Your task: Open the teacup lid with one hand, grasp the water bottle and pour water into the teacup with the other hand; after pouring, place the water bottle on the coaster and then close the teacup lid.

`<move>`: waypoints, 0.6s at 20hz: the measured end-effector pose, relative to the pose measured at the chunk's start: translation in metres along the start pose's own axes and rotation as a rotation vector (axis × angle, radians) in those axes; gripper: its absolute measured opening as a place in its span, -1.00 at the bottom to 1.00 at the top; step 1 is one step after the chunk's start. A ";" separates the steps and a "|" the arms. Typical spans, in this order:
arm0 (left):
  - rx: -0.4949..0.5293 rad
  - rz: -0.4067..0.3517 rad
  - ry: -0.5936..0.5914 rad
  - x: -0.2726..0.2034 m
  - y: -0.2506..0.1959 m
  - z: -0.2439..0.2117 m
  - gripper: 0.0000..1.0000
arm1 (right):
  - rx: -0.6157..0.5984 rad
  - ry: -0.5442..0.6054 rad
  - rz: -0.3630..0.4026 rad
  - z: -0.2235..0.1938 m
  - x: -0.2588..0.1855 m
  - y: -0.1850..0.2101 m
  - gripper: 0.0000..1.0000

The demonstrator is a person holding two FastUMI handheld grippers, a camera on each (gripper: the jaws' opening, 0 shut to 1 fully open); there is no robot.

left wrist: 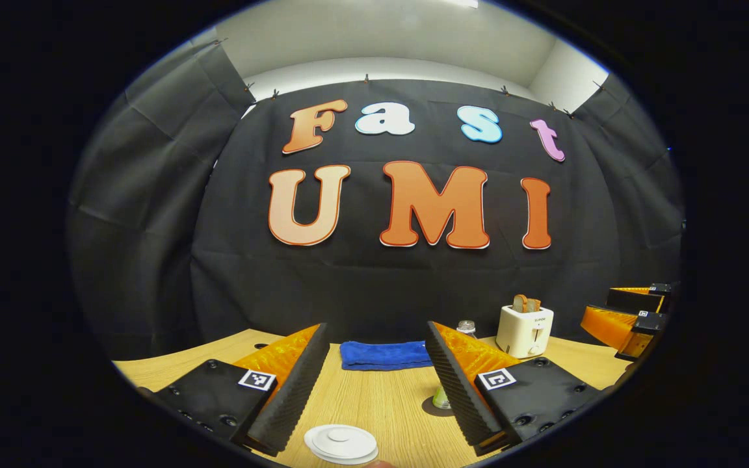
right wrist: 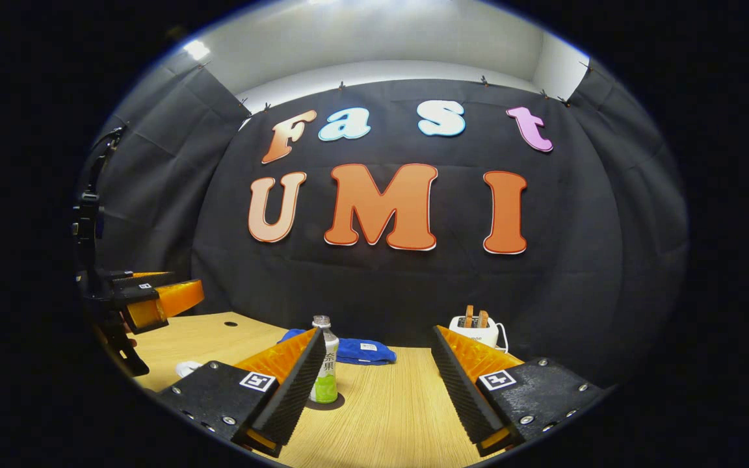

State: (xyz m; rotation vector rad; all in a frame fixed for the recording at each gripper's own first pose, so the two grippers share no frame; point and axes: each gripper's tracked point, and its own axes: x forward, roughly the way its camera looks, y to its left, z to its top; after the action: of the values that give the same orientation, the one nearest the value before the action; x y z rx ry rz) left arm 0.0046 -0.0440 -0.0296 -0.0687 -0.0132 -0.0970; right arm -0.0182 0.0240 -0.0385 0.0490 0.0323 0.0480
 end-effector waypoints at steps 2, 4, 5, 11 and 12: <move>0.005 -0.003 -0.001 -0.001 -0.002 0.002 0.94 | 0.000 -0.001 0.006 0.001 -0.001 0.001 0.95; 0.007 -0.005 -0.001 -0.001 -0.002 0.002 0.90 | 0.005 -0.007 0.009 0.004 -0.001 0.003 0.96; 0.009 -0.005 -0.002 -0.001 -0.002 0.003 0.90 | 0.006 -0.009 0.008 0.005 -0.001 0.003 0.96; 0.021 -0.002 -0.008 -0.004 -0.001 0.006 0.90 | 0.006 -0.008 0.026 -0.003 0.010 0.006 0.95; 0.024 0.000 -0.009 -0.005 0.000 0.007 0.99 | 0.006 -0.008 0.027 -0.002 0.010 0.006 0.95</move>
State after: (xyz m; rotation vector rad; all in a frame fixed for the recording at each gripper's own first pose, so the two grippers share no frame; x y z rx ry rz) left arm -0.0003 -0.0434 -0.0229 -0.0456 -0.0235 -0.0964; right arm -0.0084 0.0309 -0.0401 0.0558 0.0237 0.0750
